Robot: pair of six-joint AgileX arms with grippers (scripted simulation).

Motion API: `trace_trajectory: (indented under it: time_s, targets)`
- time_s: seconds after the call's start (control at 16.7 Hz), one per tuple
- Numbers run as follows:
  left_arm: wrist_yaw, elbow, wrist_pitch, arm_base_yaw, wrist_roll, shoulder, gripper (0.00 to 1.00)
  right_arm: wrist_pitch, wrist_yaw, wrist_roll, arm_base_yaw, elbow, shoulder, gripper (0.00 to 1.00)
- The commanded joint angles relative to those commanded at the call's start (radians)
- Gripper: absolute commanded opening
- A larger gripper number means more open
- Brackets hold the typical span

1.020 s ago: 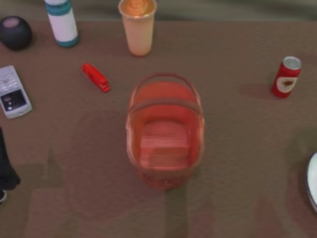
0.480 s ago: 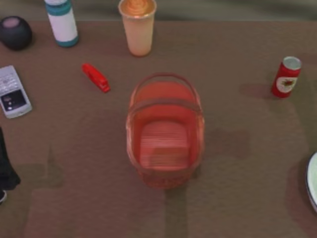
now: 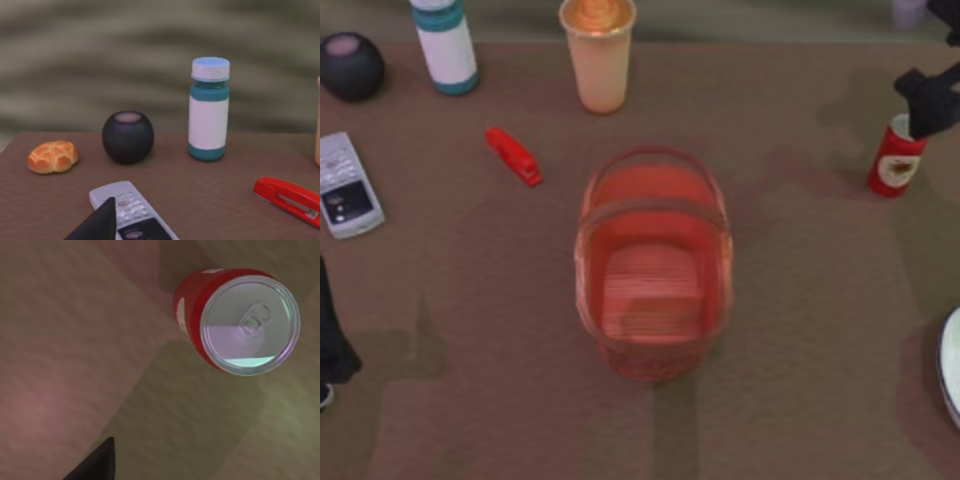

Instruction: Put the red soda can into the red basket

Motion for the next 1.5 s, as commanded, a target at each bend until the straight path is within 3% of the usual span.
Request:
trace_trajectory:
  time_s: [0.42, 0.78, 1.2, 1.44, 1.5]
  targets:
    - [0.000, 0.000, 0.000, 0.000, 0.000, 0.000, 1.00, -0.100, -0.015, -0.083, 0.018, 0.285, 0.264, 1.00]
    - [0.000, 0.000, 0.000, 0.000, 0.000, 0.000, 1.00, -0.095, -0.015, -0.083, 0.014, 0.281, 0.265, 1.00]
    - [0.000, 0.000, 0.000, 0.000, 0.000, 0.000, 1.00, 0.081, -0.015, -0.076, 0.025, 0.115, 0.274, 1.00]
    - [0.000, 0.000, 0.000, 0.000, 0.000, 0.000, 1.00, 0.090, -0.015, -0.076, 0.026, 0.107, 0.275, 1.00]
    - [0.000, 0.000, 0.000, 0.000, 0.000, 0.000, 1.00, 0.090, -0.015, -0.076, 0.026, 0.107, 0.275, 0.92]
